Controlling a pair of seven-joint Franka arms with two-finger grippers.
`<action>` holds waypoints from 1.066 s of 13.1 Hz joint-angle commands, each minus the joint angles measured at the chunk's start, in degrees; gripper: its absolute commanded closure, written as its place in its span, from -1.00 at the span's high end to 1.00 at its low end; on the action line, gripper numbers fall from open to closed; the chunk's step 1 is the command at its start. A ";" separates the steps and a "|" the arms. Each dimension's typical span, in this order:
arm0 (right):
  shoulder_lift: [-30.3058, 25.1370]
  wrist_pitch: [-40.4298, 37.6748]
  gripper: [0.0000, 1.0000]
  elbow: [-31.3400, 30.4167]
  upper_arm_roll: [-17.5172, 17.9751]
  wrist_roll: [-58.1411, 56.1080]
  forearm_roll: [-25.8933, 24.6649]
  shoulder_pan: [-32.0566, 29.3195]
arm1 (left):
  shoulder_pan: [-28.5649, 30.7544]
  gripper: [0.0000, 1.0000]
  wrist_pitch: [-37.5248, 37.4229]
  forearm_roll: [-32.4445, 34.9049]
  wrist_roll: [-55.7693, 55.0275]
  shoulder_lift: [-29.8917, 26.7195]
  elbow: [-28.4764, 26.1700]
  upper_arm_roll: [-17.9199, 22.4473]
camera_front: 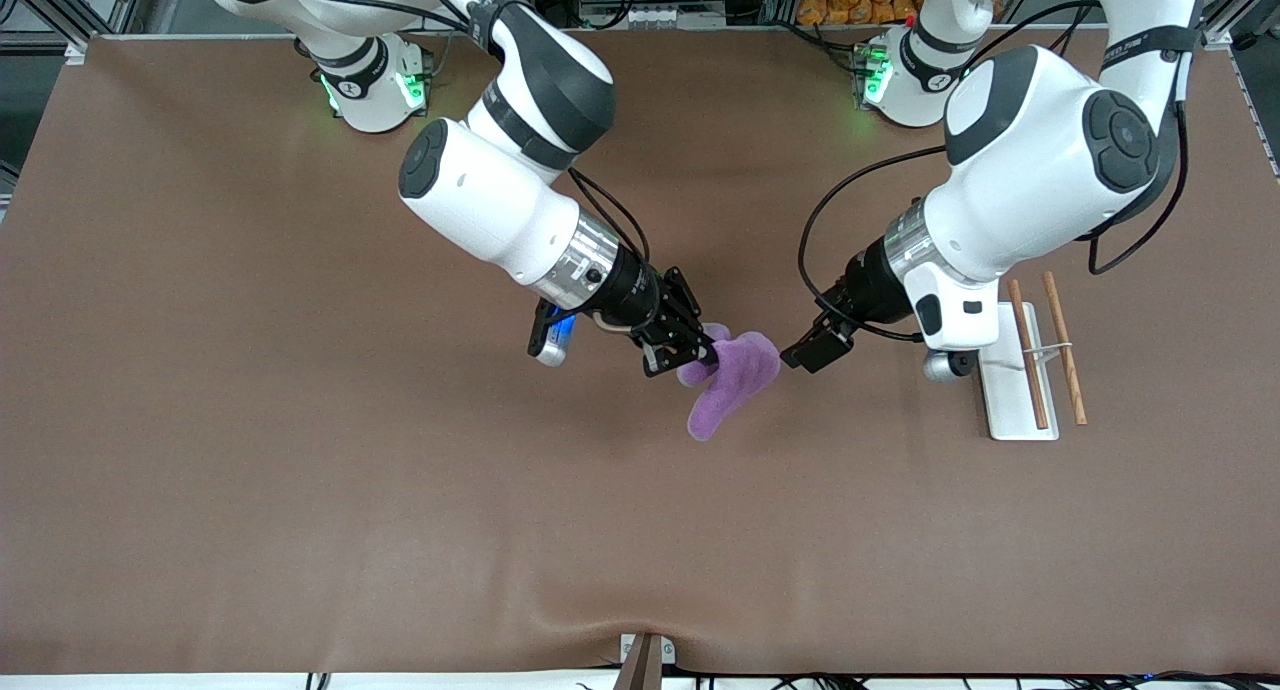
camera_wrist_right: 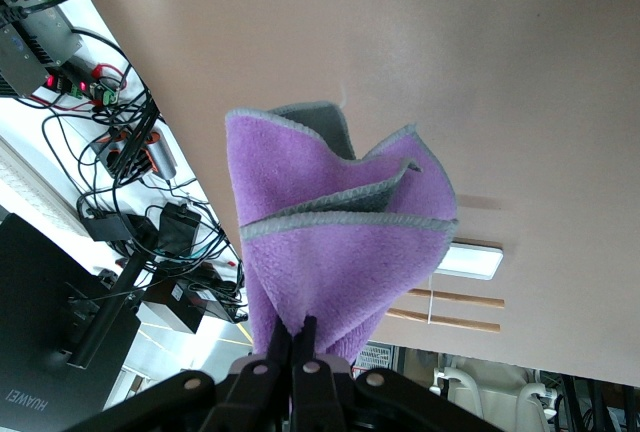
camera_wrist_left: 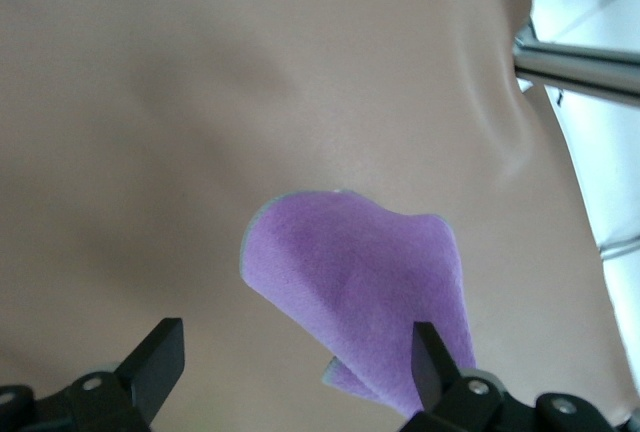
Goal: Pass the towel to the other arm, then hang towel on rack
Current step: 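Grasp the towel with the left gripper beside the right gripper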
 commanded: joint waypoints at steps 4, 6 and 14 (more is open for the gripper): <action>0.94 0.88 -1.00 1.45 -0.17 0.95 0.59 0.52 | -1.75 1.00 4.07 -0.72 -13.14 3.83 0.86 0.07; 0.94 0.80 -1.00 1.45 -0.17 1.04 0.59 0.52 | -2.19 1.00 5.84 -0.72 -15.96 5.42 0.94 0.07; 0.94 0.79 -1.00 1.45 -0.17 0.77 0.59 0.52 | -2.19 1.00 6.99 -0.81 -17.47 9.46 0.77 0.07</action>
